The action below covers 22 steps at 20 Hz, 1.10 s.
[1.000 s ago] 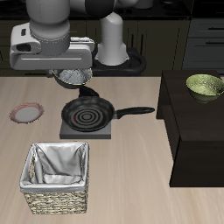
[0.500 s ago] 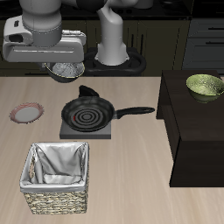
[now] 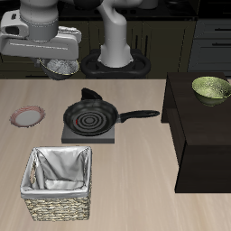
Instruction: Place the black bowl on the plate
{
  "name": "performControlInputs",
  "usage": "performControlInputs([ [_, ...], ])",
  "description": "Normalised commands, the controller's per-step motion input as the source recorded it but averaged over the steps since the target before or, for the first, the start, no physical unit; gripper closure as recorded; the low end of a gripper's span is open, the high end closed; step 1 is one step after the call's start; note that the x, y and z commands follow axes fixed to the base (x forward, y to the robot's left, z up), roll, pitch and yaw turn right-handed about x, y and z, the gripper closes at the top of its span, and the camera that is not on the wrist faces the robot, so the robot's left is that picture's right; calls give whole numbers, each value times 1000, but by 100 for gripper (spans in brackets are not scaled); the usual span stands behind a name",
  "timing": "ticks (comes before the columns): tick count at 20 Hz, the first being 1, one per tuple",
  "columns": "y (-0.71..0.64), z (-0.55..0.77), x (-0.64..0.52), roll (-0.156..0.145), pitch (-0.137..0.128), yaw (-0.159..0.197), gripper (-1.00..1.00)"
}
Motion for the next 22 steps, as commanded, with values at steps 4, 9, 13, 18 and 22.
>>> performControlInputs([
  [4, -108, -101, -341, 16, -57, 36, 100],
  [9, -135, -71, -287, 6, -58, 35, 100],
  [13, -178, -82, -226, -12, -23, 12, 100],
  [18, -176, -144, -316, -14, -14, -15, 100],
  [22, -118, -209, -300, -4, 0, -14, 100],
])
